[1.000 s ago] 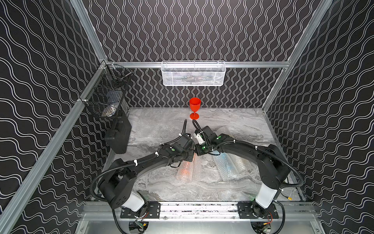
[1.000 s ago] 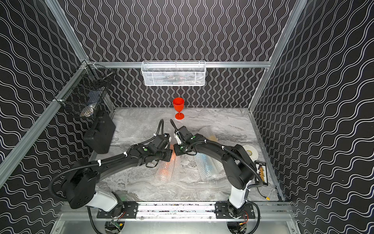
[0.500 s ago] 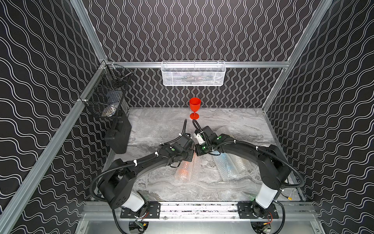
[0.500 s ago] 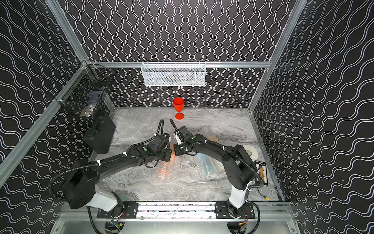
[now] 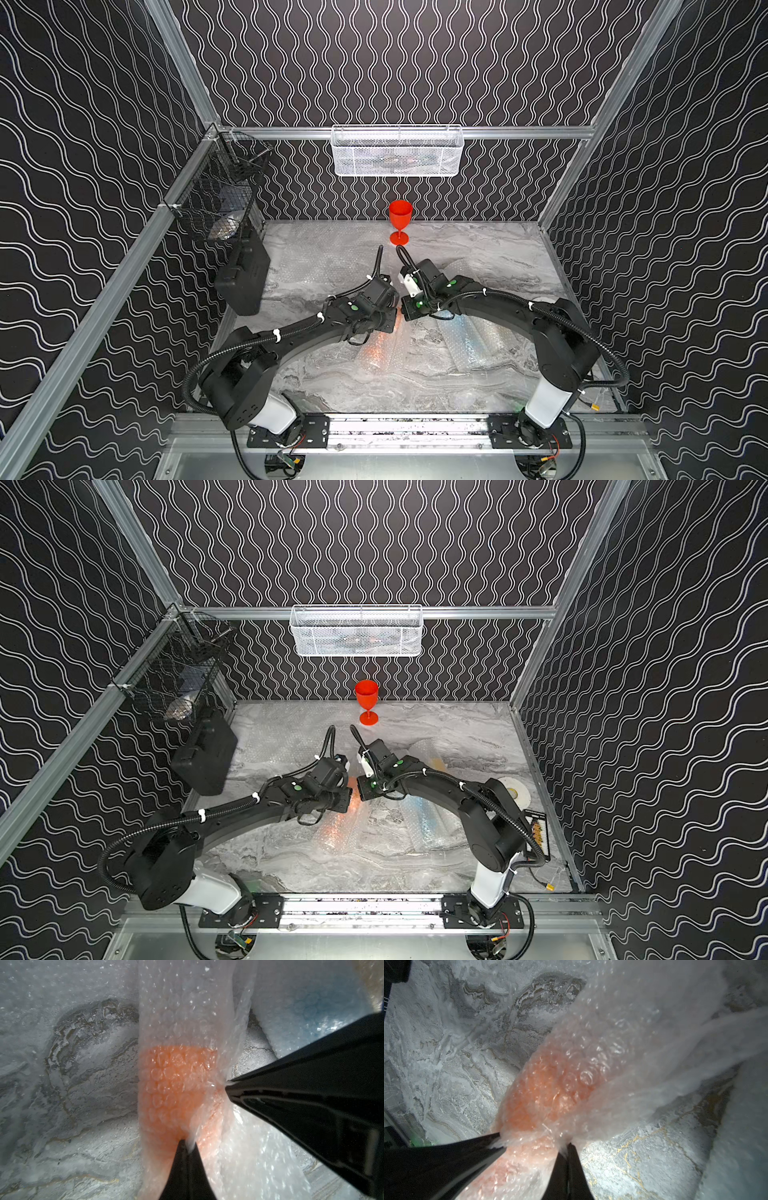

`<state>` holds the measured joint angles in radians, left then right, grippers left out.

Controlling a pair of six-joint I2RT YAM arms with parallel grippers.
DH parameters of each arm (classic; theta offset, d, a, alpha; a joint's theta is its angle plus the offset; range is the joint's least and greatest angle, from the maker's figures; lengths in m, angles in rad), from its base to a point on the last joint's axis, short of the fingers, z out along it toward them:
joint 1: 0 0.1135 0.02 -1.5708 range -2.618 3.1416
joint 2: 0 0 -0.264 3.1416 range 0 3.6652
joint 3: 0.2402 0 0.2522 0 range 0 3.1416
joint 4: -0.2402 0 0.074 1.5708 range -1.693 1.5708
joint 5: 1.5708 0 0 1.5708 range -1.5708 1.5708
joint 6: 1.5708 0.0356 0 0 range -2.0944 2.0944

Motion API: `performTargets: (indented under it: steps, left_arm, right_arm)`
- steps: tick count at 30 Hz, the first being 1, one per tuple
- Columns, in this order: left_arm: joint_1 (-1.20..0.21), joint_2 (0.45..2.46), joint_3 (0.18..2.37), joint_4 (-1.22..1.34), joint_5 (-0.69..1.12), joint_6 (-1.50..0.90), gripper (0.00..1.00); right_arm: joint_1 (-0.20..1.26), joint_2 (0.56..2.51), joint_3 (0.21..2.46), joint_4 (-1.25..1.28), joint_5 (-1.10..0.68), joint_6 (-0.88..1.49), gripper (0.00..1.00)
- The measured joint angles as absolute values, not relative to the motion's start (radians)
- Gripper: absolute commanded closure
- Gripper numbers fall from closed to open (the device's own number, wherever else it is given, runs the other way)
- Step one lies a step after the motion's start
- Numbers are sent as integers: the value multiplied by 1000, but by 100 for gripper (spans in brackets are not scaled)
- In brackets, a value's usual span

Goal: Unpack wine glasses from bubble wrap
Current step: Unwrap the wine glass from the bubble wrap.

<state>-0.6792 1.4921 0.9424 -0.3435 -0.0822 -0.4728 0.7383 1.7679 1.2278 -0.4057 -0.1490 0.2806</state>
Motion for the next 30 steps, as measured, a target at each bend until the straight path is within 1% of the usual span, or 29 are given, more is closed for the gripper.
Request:
performTargets:
  steps: [30]
  left_arm:
    - [-679, 1496, 947, -366, -139, -469, 100]
  right_arm:
    - [732, 1747, 1222, -400, -179, 282, 95]
